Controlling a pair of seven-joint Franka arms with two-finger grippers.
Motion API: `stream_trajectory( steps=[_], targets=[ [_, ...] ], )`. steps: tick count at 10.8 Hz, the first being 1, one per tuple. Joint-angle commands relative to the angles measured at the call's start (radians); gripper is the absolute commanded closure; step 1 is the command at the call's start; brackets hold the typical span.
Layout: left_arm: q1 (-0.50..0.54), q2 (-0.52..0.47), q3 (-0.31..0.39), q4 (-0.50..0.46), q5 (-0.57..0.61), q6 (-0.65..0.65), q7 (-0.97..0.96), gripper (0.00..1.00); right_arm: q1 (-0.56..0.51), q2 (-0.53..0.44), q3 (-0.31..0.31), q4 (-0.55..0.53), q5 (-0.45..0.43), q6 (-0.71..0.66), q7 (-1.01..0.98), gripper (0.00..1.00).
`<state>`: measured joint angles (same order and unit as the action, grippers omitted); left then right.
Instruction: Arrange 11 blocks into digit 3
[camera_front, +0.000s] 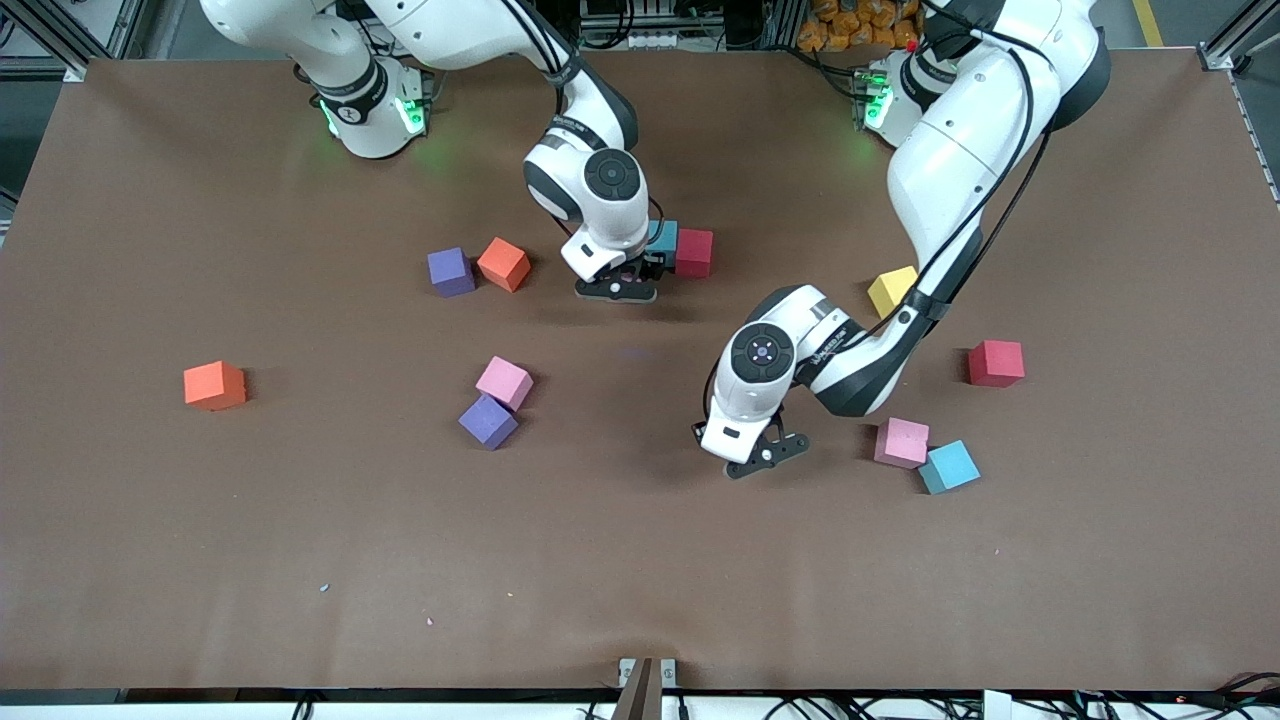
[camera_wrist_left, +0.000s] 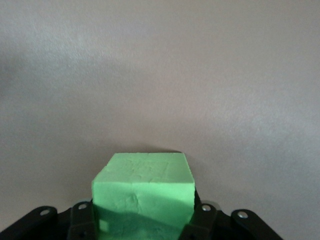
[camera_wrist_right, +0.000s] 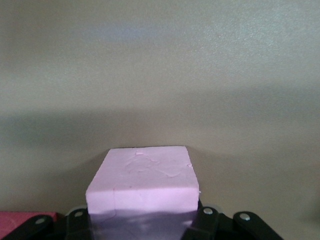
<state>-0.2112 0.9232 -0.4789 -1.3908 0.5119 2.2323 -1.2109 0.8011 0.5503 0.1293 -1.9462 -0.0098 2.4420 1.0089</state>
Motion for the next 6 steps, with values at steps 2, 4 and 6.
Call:
stream_trajectory(
  steps=[2, 4, 6],
  targets=[
    [0.015, -0.038, 0.013, 0.021, -0.084, -0.019, -0.009, 0.93, -0.01, -0.023, 0.006, -0.031, -0.015, -0.008, 0.019, 1.0],
    [0.035, -0.075, 0.016, 0.016, -0.143, -0.031, -0.033, 0.93, -0.01, -0.023, 0.006, -0.031, -0.015, -0.009, 0.019, 1.0],
    [0.055, -0.096, 0.014, 0.016, -0.161, -0.074, -0.097, 0.93, -0.008, -0.023, 0.006, -0.037, -0.015, -0.008, 0.019, 1.0]
  ],
)
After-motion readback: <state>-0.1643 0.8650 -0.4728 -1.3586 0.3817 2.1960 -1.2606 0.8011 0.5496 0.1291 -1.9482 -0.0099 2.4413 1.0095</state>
